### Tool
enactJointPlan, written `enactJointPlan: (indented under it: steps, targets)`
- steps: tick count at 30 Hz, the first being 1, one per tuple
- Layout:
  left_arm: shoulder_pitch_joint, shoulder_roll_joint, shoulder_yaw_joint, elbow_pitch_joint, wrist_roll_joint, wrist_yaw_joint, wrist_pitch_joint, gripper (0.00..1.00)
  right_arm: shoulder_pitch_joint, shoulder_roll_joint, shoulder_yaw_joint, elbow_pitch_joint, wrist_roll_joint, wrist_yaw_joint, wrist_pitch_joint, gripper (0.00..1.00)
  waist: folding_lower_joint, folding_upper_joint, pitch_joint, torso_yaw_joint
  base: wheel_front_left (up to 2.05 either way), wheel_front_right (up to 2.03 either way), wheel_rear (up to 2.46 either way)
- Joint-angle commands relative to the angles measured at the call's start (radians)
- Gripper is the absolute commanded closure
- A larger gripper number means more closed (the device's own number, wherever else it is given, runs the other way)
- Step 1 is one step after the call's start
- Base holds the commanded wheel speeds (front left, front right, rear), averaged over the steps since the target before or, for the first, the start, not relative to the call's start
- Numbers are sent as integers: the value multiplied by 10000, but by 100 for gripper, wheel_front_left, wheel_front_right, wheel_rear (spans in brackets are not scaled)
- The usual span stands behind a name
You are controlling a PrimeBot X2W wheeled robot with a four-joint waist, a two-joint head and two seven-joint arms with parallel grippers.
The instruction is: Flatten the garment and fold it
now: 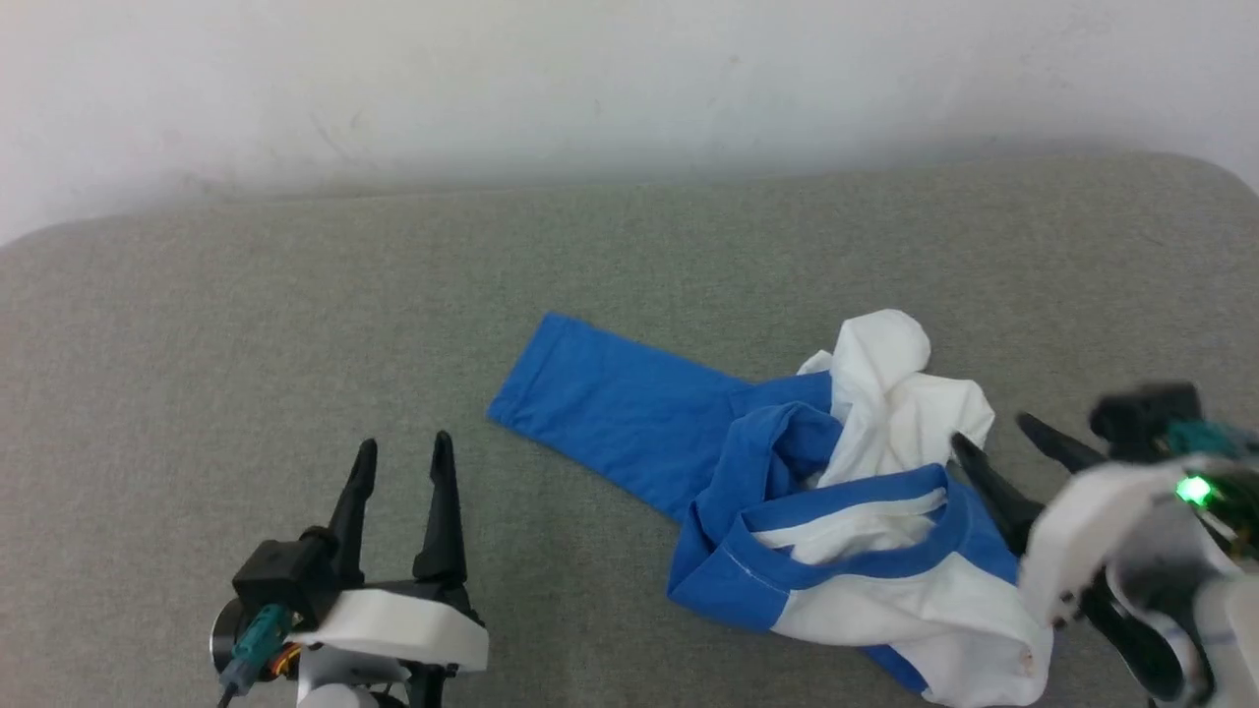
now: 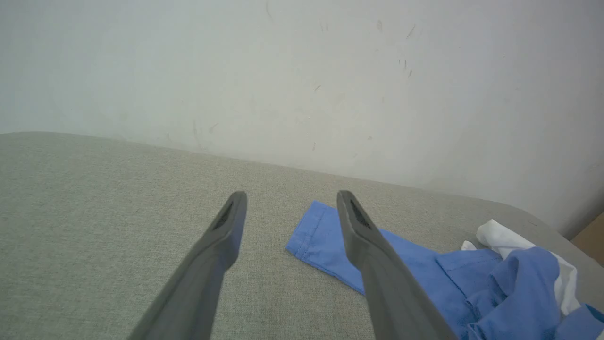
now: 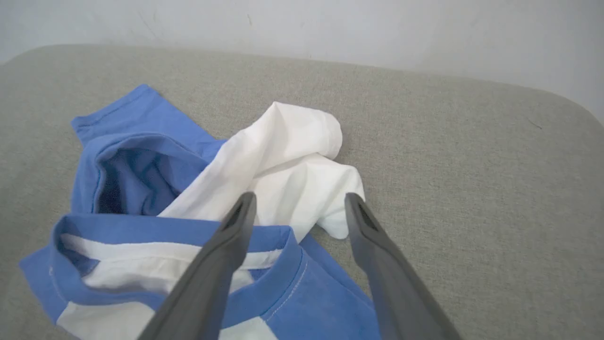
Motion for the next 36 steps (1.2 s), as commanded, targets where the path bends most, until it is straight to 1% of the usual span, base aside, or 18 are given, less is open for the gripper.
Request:
enactJointPlan:
  steps: [1,6,11,12,14,16,19,21,23,25,26,28,30,32,33,34,35,36]
  targets:
    - [-148,-56,-85,37,132,-50,-47,0,-804,-219,567,595,370,-7,139,0,0,-1,188,218,0,0,0]
    - [-386,-147,-130,39,147,-53,-47,0,-2548,-601,2145,1870,1244,-7,425,0,0,-1,537,431,0,0,0]
    - [-473,-214,-64,95,163,-85,-47,0,-3460,-918,3394,3279,1874,-7,1426,0,0,-1,666,499,0,0,0]
    - [-485,-225,-48,106,170,-89,-47,0,-3559,-964,3511,3473,2011,-7,1564,50,0,-1,677,503,0,0,0]
    - [-497,-247,0,108,189,-82,-47,0,-3750,-1085,3533,3648,2106,-7,1411,100,0,-1,680,489,0,0,0]
    - [-473,-265,84,88,201,-65,-47,0,-3854,-1214,3409,3637,2125,-7,1056,100,0,-1,657,414,0,0,0]
    - [-400,-291,174,65,228,-52,-47,0,-3812,-1420,2758,3406,1991,-7,266,100,0,-1,584,248,0,0,0]
    - [-357,-306,204,77,247,-62,-47,0,-3553,-1477,1876,3230,1812,-7,-310,100,0,-1,509,140,0,0,0]
    - [-323,-320,214,87,264,-71,-47,0,-3043,-1431,691,3132,1567,-7,-803,100,0,-1,431,68,0,0,0]
    - [-291,-334,211,95,274,-85,-47,0,-2276,-1209,-632,3121,1383,-7,-1135,100,0,-1,366,29,0,0,0]
    - [-291,-334,211,95,274,-85,-47,0,-2276,-1209,-632,3121,1383,-7,-1135,100,0,-1,366,29,0,0,0]
    - [-279,-346,208,96,279,-95,-47,0,-1403,-919,-2013,3213,959,-7,-1524,100,0,-1,335,20,0,0,0]
    - [-277,-356,222,97,274,-116,-47,0,-568,-413,-3119,3333,611,-7,-1766,100,0,-1,333,-3,0,0,0]
    - [-264,-361,260,104,283,-127,-47,0,146,99,-3738,3482,278,-7,-1815,100,0,-1,355,-49,0,0,0]
    - [-257,-363,278,116,296,-125,-47,0,378,383,-3965,3543,217,-7,-1874,79,0,-1,369,-77,0,0,0]
    - [-253,-364,291,140,310,-126,-47,0,578,607,-4086,3598,139,-7,-1931,45,0,-1,380,-95,0,0,0]
    - [-254,-365,302,166,324,-130,-47,0,734,771,-4145,3605,4,-7,-2037,0,0,-1,388,-111,0,0,0]
    - [-252,-366,320,190,335,-132,-47,0,818,972,-4215,3555,-45,-7,-2216,0,0,-1,378,-134,0,0,0]
